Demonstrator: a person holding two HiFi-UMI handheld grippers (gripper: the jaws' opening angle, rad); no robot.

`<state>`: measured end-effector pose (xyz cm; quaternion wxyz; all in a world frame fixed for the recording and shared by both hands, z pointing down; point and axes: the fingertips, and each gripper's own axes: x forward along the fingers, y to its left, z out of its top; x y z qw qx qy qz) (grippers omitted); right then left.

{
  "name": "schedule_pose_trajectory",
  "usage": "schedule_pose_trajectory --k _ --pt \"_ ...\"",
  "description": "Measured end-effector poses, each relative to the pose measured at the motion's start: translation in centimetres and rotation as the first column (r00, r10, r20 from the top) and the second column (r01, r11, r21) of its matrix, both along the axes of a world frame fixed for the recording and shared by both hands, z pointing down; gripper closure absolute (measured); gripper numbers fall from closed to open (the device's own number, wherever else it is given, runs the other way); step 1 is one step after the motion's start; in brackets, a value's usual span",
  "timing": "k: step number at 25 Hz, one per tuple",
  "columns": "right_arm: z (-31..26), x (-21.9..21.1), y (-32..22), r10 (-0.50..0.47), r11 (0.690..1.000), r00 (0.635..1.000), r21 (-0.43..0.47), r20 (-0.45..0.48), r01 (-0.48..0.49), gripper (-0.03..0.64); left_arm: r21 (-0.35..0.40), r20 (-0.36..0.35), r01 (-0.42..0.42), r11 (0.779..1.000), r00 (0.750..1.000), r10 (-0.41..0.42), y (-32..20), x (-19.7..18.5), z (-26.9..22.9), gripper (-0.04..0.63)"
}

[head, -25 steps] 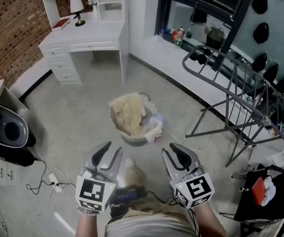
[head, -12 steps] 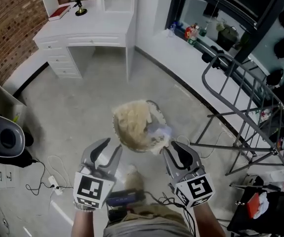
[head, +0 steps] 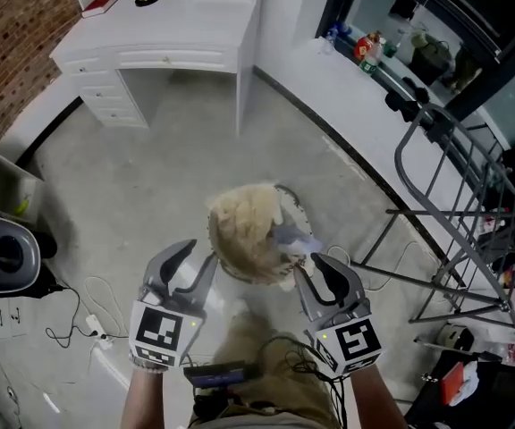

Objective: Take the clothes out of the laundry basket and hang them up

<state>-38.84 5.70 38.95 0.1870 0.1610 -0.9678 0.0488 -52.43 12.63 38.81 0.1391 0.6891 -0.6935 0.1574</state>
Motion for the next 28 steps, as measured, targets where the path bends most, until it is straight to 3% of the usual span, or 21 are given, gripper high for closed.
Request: schedule_pose_trajectory --k 14,23,28 --pt "6.4 -6.6 -7.0 -0.11 0.992 0.993 -0.061 -0.041 0.108 0.509 -0.071 -0.038 0.081 0.994 0.996 -0.084 -5.7 -5.0 7.8 0.451" --pt "13.6 -9.5 -11.3 -0.155 0.984 0.986 -0.098 -0.062 0.149 0.509 -0.168 -0.106 0.121 0.978 0.984 -0.14 -8.3 -8.2 17.8 0.435" --pt "18.0 -10.8 -12.7 -0.178 0.978 0.981 -0.122 -0.073 0.168 0.509 -0.255 -0.108 0.119 0.959 0.983 -0.151 -8.9 -9.9 24.4 0.422"
